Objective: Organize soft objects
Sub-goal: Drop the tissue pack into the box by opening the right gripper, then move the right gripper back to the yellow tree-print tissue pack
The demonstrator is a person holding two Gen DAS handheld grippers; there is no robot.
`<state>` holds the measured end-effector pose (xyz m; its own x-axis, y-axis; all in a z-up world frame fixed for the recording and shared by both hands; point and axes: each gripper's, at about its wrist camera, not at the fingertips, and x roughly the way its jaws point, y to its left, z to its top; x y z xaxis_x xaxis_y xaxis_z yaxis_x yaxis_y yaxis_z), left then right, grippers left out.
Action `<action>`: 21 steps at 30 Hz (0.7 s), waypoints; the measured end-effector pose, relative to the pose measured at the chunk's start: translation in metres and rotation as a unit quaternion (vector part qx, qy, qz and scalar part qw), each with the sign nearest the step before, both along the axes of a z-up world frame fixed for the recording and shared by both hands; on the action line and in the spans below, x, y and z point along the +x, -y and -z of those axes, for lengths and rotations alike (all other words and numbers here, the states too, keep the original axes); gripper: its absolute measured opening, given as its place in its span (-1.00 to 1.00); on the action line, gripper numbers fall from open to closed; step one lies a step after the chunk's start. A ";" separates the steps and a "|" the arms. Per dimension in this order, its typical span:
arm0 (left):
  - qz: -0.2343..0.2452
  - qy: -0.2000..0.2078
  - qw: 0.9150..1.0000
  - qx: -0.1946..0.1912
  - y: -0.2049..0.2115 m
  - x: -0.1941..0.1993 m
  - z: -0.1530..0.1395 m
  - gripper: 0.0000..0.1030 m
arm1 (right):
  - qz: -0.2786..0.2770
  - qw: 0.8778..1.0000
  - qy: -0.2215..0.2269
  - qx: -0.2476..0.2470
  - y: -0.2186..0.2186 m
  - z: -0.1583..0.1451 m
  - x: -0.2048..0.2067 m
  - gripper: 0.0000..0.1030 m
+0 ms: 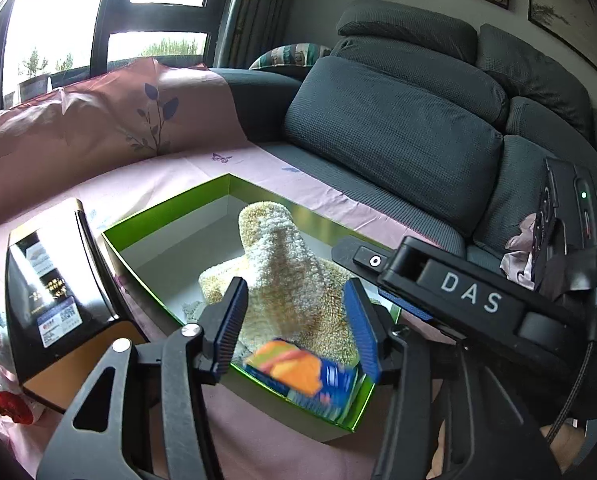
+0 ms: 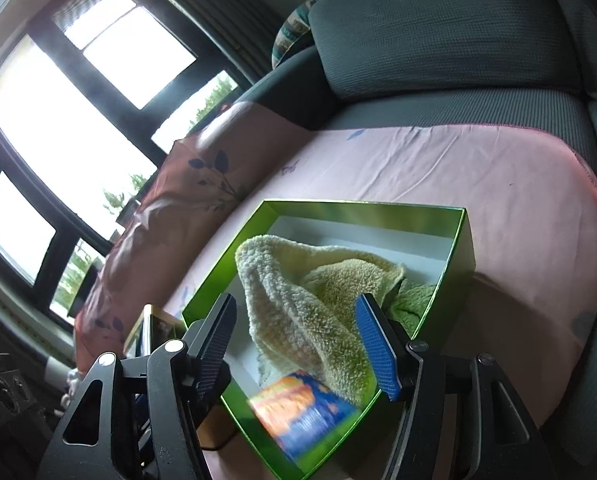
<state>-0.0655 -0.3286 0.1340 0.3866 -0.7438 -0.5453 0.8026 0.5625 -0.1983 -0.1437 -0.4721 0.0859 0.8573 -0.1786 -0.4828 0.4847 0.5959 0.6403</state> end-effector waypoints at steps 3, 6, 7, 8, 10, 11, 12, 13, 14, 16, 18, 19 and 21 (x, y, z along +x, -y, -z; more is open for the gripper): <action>-0.004 0.001 1.000 -0.015 -0.013 -0.001 -0.011 0.21 | 0.004 1.000 0.014 0.000 0.000 -0.005 -0.006 0.50; -0.026 0.008 0.999 -0.027 -0.031 -0.002 -0.022 0.34 | 0.005 1.000 0.021 -0.019 -0.006 -0.013 -0.008 0.57; -0.035 0.010 0.999 -0.032 -0.040 -0.002 -0.026 0.36 | 0.003 0.999 0.022 -0.024 -0.009 -0.016 -0.008 0.57; -0.043 0.009 0.998 -0.037 -0.049 -0.002 -0.030 0.42 | 0.000 0.999 0.024 -0.029 -0.012 -0.019 -0.007 0.60; -0.058 0.004 0.997 -0.053 -0.069 -0.001 -0.040 0.47 | -0.005 0.999 0.030 -0.041 -0.020 -0.025 -0.005 0.68; -0.065 0.001 0.996 -0.063 -0.080 -0.001 -0.044 0.52 | -0.009 0.998 0.034 -0.048 -0.024 -0.028 -0.004 0.72; -0.073 0.000 0.995 -0.070 -0.092 -0.002 -0.048 0.54 | -0.015 0.998 0.037 -0.055 -0.028 -0.031 -0.003 0.74; -0.084 0.000 0.994 -0.074 -0.103 -0.003 -0.051 0.58 | -0.023 0.997 0.040 -0.062 -0.034 -0.035 -0.001 0.77; -0.099 0.002 0.992 -0.075 -0.115 -0.003 -0.055 0.63 | -0.031 0.996 0.042 -0.072 -0.040 -0.038 0.001 0.79; -0.136 0.010 0.988 -0.074 -0.139 -0.004 -0.059 0.71 | -0.044 0.994 0.042 -0.096 -0.053 -0.045 0.006 0.82; -0.176 0.022 0.982 -0.066 -0.163 -0.004 -0.061 0.75 | -0.054 0.991 0.038 -0.120 -0.068 -0.051 0.011 0.83; -0.196 0.025 0.979 -0.057 -0.174 -0.003 -0.061 0.75 | -0.060 0.989 0.036 -0.132 -0.075 -0.054 0.014 0.84; -0.234 0.023 0.971 -0.038 -0.196 0.001 -0.059 0.75 | -0.077 0.984 0.033 -0.154 -0.091 -0.059 0.021 0.84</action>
<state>-0.0641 -0.1330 0.1929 0.7148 -0.5179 -0.4700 0.4706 0.8533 -0.2247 -0.1225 -0.3814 0.1448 0.9132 -0.1726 -0.3691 0.3365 0.8304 0.4441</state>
